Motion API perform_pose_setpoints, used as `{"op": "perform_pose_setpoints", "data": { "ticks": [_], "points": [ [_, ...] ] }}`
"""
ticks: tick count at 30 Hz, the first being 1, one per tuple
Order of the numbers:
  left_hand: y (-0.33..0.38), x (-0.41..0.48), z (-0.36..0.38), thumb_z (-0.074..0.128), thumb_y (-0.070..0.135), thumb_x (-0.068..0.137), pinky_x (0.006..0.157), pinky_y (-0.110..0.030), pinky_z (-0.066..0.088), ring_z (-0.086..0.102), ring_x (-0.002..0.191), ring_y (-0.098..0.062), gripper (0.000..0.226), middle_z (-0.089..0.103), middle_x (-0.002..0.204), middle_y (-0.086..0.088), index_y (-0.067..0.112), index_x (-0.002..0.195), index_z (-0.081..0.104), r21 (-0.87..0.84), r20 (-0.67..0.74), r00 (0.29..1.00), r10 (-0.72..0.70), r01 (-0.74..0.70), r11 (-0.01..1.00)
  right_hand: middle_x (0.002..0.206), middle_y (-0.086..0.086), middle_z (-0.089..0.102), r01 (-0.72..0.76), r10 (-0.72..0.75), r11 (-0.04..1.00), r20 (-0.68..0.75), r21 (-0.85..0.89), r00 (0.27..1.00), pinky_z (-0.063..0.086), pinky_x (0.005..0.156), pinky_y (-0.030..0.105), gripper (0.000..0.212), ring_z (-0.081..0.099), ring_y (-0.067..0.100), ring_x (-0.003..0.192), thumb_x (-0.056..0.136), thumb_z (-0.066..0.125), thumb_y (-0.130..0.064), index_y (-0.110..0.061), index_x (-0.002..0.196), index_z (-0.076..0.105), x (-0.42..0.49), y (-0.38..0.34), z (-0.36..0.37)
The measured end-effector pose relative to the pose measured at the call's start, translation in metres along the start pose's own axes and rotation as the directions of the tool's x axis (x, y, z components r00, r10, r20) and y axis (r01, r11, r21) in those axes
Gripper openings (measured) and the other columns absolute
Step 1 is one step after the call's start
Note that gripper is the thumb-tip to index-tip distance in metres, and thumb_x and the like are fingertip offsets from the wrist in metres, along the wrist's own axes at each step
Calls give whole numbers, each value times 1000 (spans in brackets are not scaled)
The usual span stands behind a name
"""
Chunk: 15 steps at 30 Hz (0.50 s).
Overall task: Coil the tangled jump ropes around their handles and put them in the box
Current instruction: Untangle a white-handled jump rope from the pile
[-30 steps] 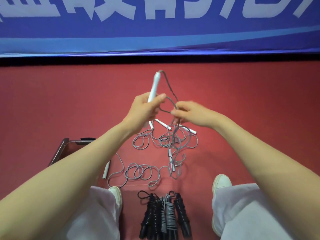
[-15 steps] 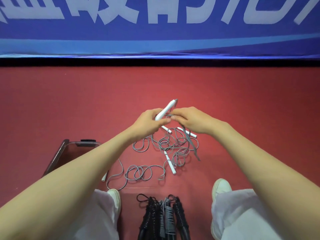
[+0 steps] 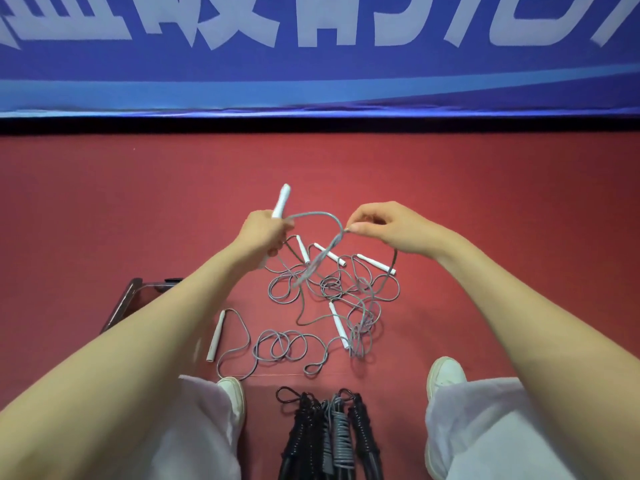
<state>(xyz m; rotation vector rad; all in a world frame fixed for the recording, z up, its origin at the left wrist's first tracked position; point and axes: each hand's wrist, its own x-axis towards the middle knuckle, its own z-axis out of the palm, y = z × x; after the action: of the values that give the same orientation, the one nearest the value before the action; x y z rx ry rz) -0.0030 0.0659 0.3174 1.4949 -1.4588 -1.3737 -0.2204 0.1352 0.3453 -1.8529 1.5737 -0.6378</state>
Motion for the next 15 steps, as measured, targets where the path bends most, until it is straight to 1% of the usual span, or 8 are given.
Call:
{"op": "perform_pose_setpoints", "data": {
  "ticks": [2, 3, 5, 7, 9, 11, 13, 15],
  "points": [
    [-3, -6, -2, 57, -3, 84, 39, -18, 30, 39, 43, -12, 26, 45, 60, -2, 12, 104, 55, 251, 137, 988, 76, -109, 962, 85, 0, 66, -14, 10, 996, -51, -83, 999, 42, 75, 31, 9, 54, 17, 78, 92, 63, -31, -27, 85, 67, -1, 5, -1],
    [-1, -10, 0, 56, -4, 83, 40, -19, 29, 38, 44, -12, 35, 45, 59, 0, 15, 112, 55, 231, 201, 973, 114, -160, 960, 82, -1, 65, -19, 11, 994, -74, -104, 997, 40, 72, 30, 9, 52, 14, 75, 91, 63, -30, -28, 83, 66, -1, 6, -1],
    [8, -18, 7, 53, -3, 87, 41, -18, 25, 32, 42, -10, 37, 38, 52, 6, 17, 118, 59, 48, 293, 937, 191, -214, 976, 74, -6, 60, -4, -5, 996, -100, -85, 995, 35, 65, 24, 10, 46, 7, 67, 91, 64, -30, -28, 82, 66, -1, 3, 0],
    [14, -23, 13, 59, 10, 92, 42, -18, 24, 30, 41, -8, 21, 37, 49, 9, 16, 112, 63, 6, 341, 901, 268, -288, 958, 70, -6, 57, 29, -36, 998, -115, -60, 993, 33, 62, 21, 10, 43, 5, 63, 91, 64, -29, -23, 84, 68, 0, -3, 2],
    [12, -25, 19, 64, 28, 92, 41, -18, 28, 34, 42, -7, 15, 42, 48, 13, 13, 95, 65, 124, 368, 877, 310, -377, 918, 69, -4, 57, 46, -54, 997, -127, -63, 990, 32, 61, 22, 12, 42, 5, 62, 91, 64, -27, -17, 86, 69, 0, -8, 2],
    [6, -18, 20, 62, 37, 92, 41, -19, 28, 35, 41, -9, 27, 42, 46, 12, 15, 77, 57, 155, 281, 917, 283, -335, 930, 65, -7, 54, 6, -25, 994, -180, -106, 983, 31, 57, 18, 13, 43, 4, 60, 91, 64, -26, -15, 88, 70, 1, -5, -2],
    [0, -4, 14, 63, 37, 91, 41, -20, 28, 36, 41, -13, 30, 43, 51, 5, 18, 71, 51, 142, 99, 974, 204, -217, 966, 68, -6, 55, -117, 72, 986, -341, -114, 937, 30, 56, 22, 16, 47, 10, 68, 92, 63, -26, -13, 92, 71, 2, 7, -13],
    [-11, 9, 2, 63, 34, 90, 48, -26, 34, 46, 52, -23, 29, 49, 61, -3, 15, 73, 51, 419, -42, 988, 146, -115, 901, 80, 0, 59, -235, 184, 971, -510, -37, 840, 26, 61, 25, 22, 50, 16, 81, 93, 61, -27, -8, 98, 72, 1, 23, -27]
  ]
}}
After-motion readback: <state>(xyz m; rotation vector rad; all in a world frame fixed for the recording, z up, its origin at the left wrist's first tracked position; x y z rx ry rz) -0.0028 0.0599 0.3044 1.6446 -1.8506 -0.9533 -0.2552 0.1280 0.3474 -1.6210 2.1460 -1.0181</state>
